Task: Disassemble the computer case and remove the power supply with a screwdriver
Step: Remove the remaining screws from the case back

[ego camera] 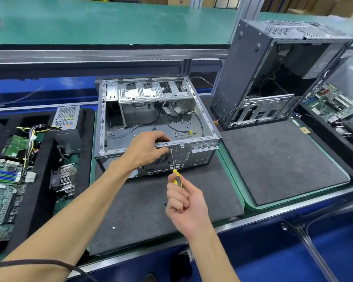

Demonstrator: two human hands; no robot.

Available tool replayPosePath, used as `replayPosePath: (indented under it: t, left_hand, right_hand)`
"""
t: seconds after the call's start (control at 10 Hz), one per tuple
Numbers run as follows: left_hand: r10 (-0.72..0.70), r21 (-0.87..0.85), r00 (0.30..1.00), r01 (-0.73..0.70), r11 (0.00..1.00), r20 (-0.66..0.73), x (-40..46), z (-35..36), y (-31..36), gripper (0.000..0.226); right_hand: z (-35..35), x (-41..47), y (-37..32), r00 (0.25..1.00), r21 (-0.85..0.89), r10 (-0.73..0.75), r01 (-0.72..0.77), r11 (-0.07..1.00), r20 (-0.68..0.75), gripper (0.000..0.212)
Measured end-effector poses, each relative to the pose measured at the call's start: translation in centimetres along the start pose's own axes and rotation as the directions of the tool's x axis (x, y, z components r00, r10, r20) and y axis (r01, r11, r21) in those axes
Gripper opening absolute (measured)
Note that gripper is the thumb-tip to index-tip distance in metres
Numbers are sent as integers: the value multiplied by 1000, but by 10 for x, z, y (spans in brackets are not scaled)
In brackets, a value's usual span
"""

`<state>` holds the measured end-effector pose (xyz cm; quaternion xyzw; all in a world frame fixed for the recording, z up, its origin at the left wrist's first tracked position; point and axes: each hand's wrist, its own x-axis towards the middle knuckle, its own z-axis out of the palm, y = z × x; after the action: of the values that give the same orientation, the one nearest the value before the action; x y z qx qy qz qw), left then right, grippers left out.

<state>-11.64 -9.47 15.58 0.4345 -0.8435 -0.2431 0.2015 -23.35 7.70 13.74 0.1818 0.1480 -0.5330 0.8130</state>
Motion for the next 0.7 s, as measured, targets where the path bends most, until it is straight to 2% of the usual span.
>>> replayPosePath:
  t: [0.1, 0.2, 0.3, 0.4, 0.5, 0.6, 0.7]
  left_hand:
    - [0, 12, 1000, 0, 1000, 1, 0, 1, 0, 27]
    - [-4, 32, 1000, 5, 999, -11, -1, 2, 0, 27]
    - [-7, 43, 1000, 8, 999, -17, -2, 2, 0, 27]
    - [-12, 47, 1000, 13, 999, -19, -3, 2, 1, 27]
    - [-27, 49, 999, 29, 998, -28, -3, 3, 0, 27]
    - [-30, 44, 999, 31, 999, -27, -3, 4, -2, 27]
    - [-35, 39, 999, 36, 999, -30, -3, 4, -3, 28]
  right_hand:
    - [5, 4, 2, 847, -819, -507, 173, 547, -160, 32]
    - [4, 3, 6, 621, -905, -756, -172, -389, 207, 36]
    - [7, 7, 8, 679, -992, -731, -31, -121, 68, 35]
    - [10, 5, 1, 899, -723, -357, 68, 688, -254, 38]
    - [6, -2, -2, 976, -399, -150, 76, 914, -158, 25]
    - [4, -3, -2, 975, -435, -189, 120, 892, -118, 14]
    - [2, -1, -6, 947, -586, -287, 152, 796, -144, 20]
